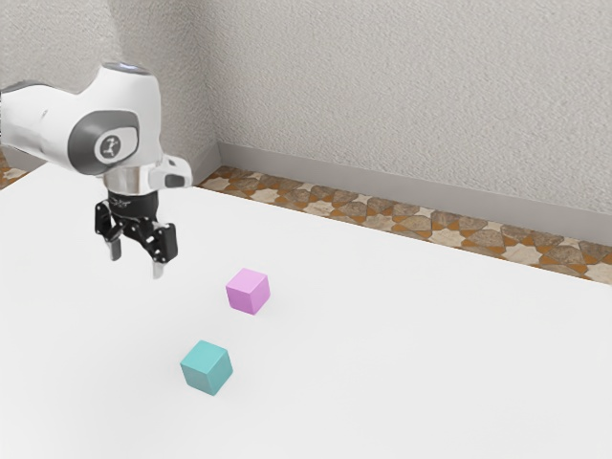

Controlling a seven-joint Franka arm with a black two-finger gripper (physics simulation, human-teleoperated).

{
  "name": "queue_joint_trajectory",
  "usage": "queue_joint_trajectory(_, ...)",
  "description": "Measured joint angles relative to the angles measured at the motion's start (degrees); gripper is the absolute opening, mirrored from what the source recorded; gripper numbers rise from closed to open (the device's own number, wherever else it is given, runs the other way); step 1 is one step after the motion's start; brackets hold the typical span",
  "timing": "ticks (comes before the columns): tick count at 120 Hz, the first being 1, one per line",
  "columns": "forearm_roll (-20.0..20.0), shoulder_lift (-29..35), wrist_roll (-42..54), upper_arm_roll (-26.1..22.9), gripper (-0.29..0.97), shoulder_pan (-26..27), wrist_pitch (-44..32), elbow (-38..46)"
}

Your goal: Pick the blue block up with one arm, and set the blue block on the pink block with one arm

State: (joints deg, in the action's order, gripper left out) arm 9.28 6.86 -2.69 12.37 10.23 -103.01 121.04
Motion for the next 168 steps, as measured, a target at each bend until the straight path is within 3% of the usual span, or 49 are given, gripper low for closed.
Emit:
queue_joint_trajectory(51,-2.0,3.0,-2.1,1.8,0.68,3.5,-8.8,13.1)
queue_joint_trajectory(79,-2.7,2.5,-3.3,2.1,0.68,5.4,-12.3,15.4)
queue_joint_trajectory(152,-6.4,-9.6,-5.4,2.0,0.68,10.1,-22.1,13.5)
queue_joint_trajectory(168,-6.8,-12.6,-5.7,2.0,0.68,9.0,-23.0,12.5)
